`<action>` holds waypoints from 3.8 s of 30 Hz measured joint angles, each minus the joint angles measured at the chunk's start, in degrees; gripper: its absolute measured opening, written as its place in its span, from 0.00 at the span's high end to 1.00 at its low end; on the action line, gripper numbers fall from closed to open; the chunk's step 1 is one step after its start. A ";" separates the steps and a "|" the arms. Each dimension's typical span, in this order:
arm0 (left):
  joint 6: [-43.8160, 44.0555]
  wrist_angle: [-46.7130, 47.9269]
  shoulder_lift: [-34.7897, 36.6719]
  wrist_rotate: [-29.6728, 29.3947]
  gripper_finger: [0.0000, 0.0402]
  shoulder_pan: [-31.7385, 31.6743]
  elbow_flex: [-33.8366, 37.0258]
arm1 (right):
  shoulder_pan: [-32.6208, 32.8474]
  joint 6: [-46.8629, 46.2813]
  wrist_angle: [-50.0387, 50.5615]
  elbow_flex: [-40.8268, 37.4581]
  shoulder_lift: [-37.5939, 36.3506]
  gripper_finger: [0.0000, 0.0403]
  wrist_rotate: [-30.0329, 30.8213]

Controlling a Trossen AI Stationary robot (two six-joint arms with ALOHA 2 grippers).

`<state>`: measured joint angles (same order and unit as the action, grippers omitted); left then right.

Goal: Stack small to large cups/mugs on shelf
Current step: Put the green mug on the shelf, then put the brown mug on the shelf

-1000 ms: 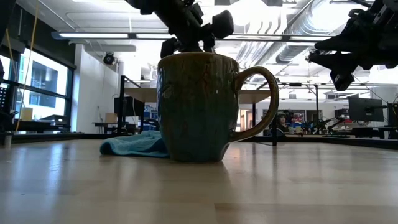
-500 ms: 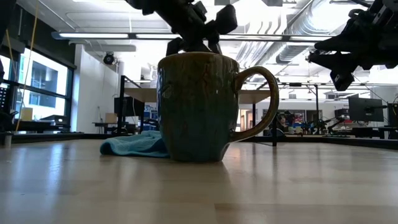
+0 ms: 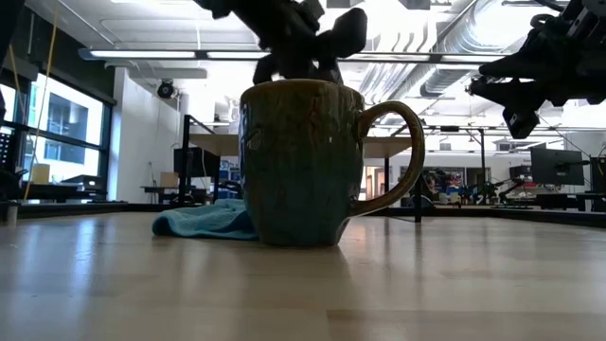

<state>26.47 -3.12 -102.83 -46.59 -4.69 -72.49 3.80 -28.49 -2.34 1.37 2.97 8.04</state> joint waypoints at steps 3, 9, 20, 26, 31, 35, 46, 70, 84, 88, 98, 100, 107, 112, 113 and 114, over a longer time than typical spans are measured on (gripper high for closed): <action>-3.93 0.20 0.00 -5.64 0.82 1.96 0.00 | 0.01 0.14 0.47 0.00 0.01 0.68 -0.07; -5.18 0.57 0.00 -11.50 0.82 2.85 0.00 | 0.01 0.02 1.91 0.00 0.01 0.68 -0.33; -3.74 0.34 0.00 -16.54 0.82 4.19 0.00 | 0.01 0.19 2.98 0.07 0.01 0.68 -3.75; -3.49 3.21 0.00 -24.19 0.82 5.63 0.00 | 0.01 0.31 3.27 0.07 0.01 0.68 -5.12; -1.30 3.38 0.00 -27.74 0.82 5.12 0.00 | 0.01 0.46 3.29 0.07 0.01 0.68 -5.19; -0.27 3.78 0.00 -27.81 0.82 4.26 0.00 | 0.01 0.28 3.37 0.07 0.01 0.68 -5.67; 2.70 8.90 0.00 -29.09 0.82 1.95 0.00 | 0.01 -1.06 3.51 0.07 0.01 0.68 -7.56; 15.30 16.18 0.00 -20.86 0.82 -1.68 0.00 | 0.01 -1.70 3.51 0.05 0.01 0.68 -7.88; 16.05 14.79 0.00 -18.96 0.82 -1.70 -0.02 | 0.01 -1.53 3.48 0.04 0.01 0.68 -7.88; 16.01 14.45 0.00 -18.56 0.82 -1.70 -0.02 | 0.01 -1.53 3.46 0.04 0.01 0.68 -7.88; 15.98 14.32 0.00 -18.53 0.82 -1.70 -0.02 | 0.01 -1.53 3.46 0.02 0.01 0.68 -7.88; 15.97 14.30 0.00 -18.53 0.82 -1.70 -0.02 | 0.00 -1.53 3.46 0.02 0.01 0.68 -7.88; 15.81 15.14 0.00 -20.39 0.82 -1.68 -0.02 | -0.01 -1.68 3.45 0.02 0.01 0.68 -7.88; 15.81 16.97 1.00 -20.93 0.82 -1.60 -0.06 | 0.00 -1.70 3.44 0.02 0.01 0.68 -7.88; 15.82 17.58 1.32 -20.90 0.82 -1.32 -0.07 | 0.00 -1.70 3.44 0.02 0.01 0.68 -7.88; 15.81 18.17 1.59 -20.94 0.82 -1.03 -0.07 | 0.00 -1.70 3.44 0.02 0.01 0.68 -7.88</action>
<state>42.28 15.05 -101.24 -67.53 -5.72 -72.55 3.80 -30.20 1.10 1.39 2.98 0.16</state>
